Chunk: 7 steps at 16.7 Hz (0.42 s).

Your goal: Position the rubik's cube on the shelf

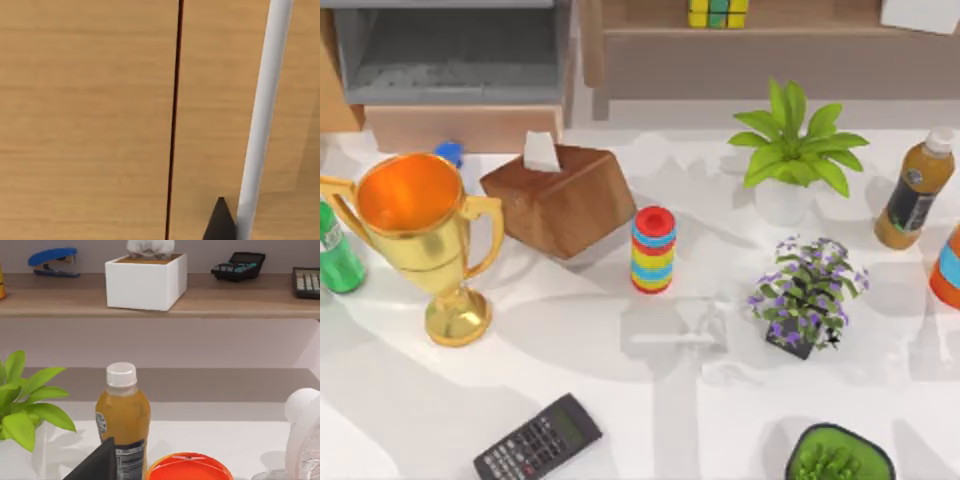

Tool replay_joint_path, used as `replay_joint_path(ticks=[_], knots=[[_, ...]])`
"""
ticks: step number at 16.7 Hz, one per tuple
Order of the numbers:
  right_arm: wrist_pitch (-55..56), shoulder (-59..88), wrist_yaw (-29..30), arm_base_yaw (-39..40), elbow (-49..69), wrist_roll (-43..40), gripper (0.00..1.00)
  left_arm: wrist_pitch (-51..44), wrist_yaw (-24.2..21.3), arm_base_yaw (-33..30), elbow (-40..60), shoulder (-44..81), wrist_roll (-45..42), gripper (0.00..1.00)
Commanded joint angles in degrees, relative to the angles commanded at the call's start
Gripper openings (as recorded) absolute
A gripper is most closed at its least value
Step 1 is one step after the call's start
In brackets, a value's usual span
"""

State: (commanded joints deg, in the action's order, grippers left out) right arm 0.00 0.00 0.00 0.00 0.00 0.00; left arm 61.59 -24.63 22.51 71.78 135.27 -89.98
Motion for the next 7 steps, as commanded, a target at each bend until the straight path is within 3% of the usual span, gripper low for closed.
replay_joint_path(ticks=[2, 7], knots=[[0.00, 0.00, 0.00, 0.00, 0.00, 0.00, 1.00, 0.00, 0.00, 0.00, 0.00, 0.00, 0.00, 1.00], [0.00, 0.00, 0.00, 0.00, 0.00, 0.00, 1.00, 0.00, 0.00, 0.00, 0.00, 0.00, 0.00, 1.00]])
